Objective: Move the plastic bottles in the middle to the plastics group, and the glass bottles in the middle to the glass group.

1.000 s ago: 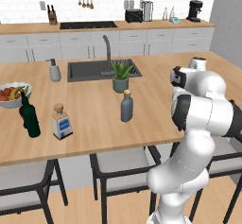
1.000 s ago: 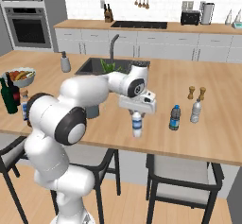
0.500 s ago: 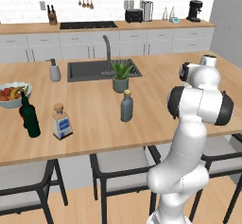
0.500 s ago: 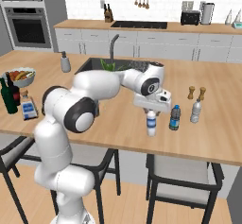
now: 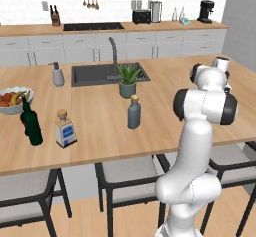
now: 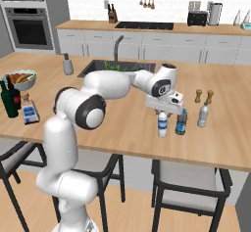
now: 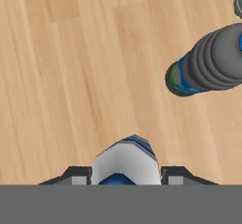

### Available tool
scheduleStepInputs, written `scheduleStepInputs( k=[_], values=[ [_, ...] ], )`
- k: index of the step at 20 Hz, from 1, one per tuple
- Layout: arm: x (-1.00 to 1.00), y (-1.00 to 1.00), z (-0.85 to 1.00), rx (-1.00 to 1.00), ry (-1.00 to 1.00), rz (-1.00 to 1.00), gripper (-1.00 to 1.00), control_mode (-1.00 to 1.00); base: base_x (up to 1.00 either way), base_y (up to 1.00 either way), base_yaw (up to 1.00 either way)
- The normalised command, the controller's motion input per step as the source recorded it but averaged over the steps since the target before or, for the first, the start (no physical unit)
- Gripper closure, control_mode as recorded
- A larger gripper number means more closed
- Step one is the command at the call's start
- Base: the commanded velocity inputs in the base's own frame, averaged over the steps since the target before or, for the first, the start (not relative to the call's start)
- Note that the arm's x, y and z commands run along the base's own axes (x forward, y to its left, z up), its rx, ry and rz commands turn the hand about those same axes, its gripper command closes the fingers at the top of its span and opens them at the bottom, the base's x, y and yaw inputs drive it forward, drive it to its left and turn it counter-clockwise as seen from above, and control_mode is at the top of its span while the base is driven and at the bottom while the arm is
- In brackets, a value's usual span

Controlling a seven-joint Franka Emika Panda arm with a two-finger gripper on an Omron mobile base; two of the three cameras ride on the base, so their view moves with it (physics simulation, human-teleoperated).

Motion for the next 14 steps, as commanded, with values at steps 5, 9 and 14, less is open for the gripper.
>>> scheduleStepInputs(
  k=[5,9,14],
  values=[
    [0.21,-0.26,-0.19,0.00,-0.01,-0.03,1.00,-1.00,0.00,0.00,0.00],
    [0.14,-0.17,-0.26,0.00,-0.07,-0.01,1.00,-1.00,0.00,0.00,0.00],
    [0.12,-0.18,-0.23,0.00,-0.10,0.00,1.00,-1.00,0.00,0.00,0.00]
  ],
)
